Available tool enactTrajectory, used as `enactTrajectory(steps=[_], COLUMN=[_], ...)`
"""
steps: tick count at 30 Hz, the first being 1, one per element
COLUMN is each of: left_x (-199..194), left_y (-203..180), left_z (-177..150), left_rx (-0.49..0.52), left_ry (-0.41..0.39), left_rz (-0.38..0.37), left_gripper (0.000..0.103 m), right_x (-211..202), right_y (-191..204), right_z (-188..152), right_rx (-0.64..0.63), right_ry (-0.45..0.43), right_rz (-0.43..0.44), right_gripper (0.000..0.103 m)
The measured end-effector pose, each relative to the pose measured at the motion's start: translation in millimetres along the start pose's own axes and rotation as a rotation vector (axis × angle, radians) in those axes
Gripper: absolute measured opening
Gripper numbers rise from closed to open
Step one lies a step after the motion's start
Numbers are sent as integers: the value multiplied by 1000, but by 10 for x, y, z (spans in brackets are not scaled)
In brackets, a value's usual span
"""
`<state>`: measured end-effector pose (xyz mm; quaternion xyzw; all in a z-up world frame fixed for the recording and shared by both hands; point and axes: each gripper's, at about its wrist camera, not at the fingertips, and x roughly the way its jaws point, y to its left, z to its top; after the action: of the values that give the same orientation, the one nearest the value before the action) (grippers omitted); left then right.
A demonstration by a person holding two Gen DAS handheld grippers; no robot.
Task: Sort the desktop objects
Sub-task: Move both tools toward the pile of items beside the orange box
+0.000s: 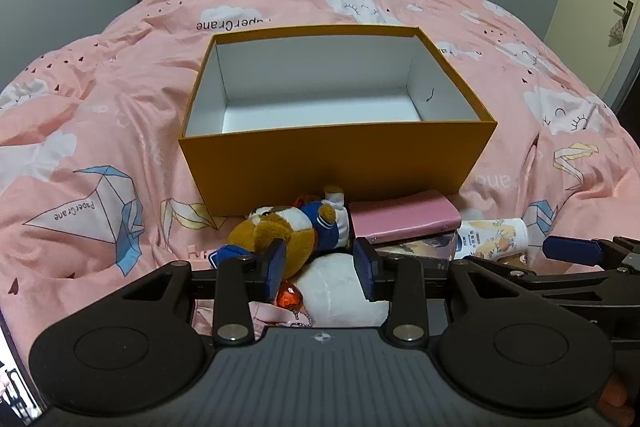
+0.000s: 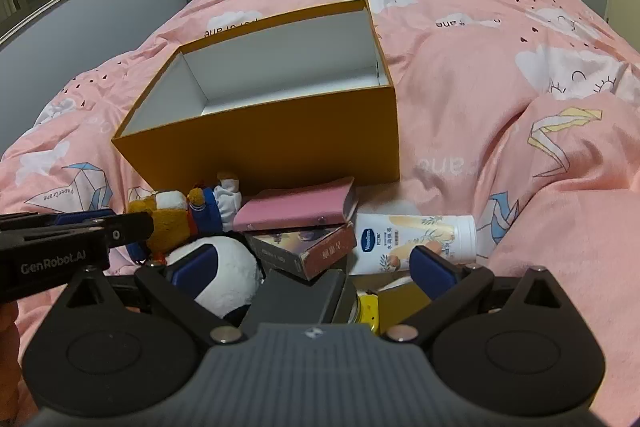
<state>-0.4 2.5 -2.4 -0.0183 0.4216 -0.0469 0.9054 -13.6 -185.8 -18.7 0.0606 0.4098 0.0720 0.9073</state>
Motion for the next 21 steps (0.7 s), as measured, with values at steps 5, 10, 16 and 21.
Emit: enactTrajectory(steps=[5,10,16,21], left_x=[17,11,-22,-58], left_y=[14,34,147,261], left_z=[-2,8,62,109], left_rx=[18,28,27,52], left_ry=[20,29,38,45], left_rz=[-7,-5,1,8], left_gripper=[47,47,47,47], right_x=[14,44,72,148], right_y=[-19,-5,-2,-22], right_z=[-2,-8,49,92], right_rx=[12,3,-21,-42], right_ry=[10,27,44,77], right_rz=[3,9,35,67], right_gripper=[97,91,74,57])
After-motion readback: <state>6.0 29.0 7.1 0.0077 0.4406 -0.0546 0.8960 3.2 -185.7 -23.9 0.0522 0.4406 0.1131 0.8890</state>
